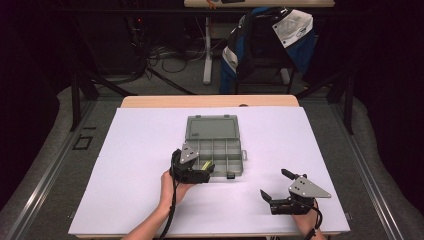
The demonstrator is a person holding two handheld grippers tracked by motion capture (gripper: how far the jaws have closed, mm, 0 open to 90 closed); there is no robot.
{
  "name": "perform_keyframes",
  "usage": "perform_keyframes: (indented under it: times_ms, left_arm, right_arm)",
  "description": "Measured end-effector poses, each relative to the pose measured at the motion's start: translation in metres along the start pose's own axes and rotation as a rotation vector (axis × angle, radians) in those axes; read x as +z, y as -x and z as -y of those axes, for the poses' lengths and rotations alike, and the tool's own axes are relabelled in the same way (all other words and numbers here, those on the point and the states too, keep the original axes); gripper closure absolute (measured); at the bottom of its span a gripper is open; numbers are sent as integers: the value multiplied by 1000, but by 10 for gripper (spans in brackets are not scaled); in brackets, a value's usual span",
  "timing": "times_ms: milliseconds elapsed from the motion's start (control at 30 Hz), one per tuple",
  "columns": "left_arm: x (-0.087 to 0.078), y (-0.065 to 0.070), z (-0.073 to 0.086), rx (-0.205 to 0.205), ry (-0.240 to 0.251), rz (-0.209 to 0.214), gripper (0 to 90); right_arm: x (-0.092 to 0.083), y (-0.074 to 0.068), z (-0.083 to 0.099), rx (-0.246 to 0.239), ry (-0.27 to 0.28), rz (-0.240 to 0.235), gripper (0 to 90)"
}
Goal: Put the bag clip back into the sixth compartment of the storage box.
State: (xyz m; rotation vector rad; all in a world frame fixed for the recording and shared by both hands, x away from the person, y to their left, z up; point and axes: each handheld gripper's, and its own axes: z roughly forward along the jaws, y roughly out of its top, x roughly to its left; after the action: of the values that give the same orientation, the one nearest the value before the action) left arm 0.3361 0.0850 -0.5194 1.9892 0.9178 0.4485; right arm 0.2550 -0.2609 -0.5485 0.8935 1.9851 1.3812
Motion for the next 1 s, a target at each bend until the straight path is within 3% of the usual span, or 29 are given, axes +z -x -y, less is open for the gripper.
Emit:
perform_keyframes:
  times_ms: [267,500,1000]
  left_arm:
    - [-10,-2,3,-12,25,0,112]
    - [-22,-3,8,-6,57,32,108]
    - [-54,-10,31,27,83,-6,107]
  right_arm:
    - [1,0,0,1,1,-3,5]
    - [3,0,-1,-4,1,-5,6]
    - [1,-5,-3,-17,-4,-1,6]
